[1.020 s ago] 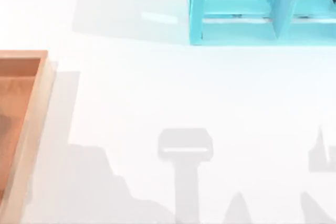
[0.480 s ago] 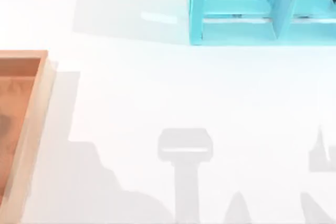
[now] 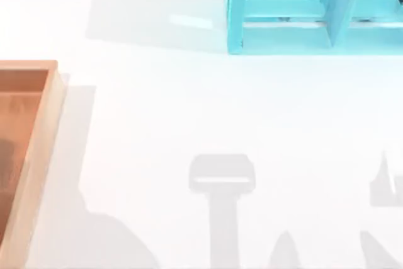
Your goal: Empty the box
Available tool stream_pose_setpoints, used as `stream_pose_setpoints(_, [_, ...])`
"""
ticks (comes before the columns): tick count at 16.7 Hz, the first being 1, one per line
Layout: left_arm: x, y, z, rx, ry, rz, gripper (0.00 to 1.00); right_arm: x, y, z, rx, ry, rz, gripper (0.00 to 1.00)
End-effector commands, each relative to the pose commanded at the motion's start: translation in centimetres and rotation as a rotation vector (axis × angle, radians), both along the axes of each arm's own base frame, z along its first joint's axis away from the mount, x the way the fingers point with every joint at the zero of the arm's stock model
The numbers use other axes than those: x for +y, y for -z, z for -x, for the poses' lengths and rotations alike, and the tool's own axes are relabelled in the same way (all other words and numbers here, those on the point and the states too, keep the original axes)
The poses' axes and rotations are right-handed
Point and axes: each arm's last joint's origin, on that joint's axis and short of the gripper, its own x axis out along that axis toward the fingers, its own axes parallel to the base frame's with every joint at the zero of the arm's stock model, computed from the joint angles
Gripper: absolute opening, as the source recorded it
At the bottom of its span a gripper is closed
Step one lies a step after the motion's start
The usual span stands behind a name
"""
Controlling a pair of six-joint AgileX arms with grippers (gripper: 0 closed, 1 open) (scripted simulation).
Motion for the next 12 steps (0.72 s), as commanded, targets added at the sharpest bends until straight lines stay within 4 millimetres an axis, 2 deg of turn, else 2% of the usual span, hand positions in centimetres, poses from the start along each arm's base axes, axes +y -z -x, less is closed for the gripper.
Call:
stream_pose_setpoints(3, [-0.2,1.9,0.4,0.001,0.000,0.000,1.00,0.0,0.0,0.0,0.000,0.000,0.000,1.00])
stream_pose_setpoints(8, [-0.3,2.3,0.6,-0.001,0.000,-0.001,1.00,0.0,0.0,0.0,0.000,0.000,0.000,1.00])
stream_pose_setpoints(12, [-0.3,2.3,0.6,-0.001,0.000,-0.001,0.70,0.0,0.0,0.0,0.000,0.000,0.000,1.00])
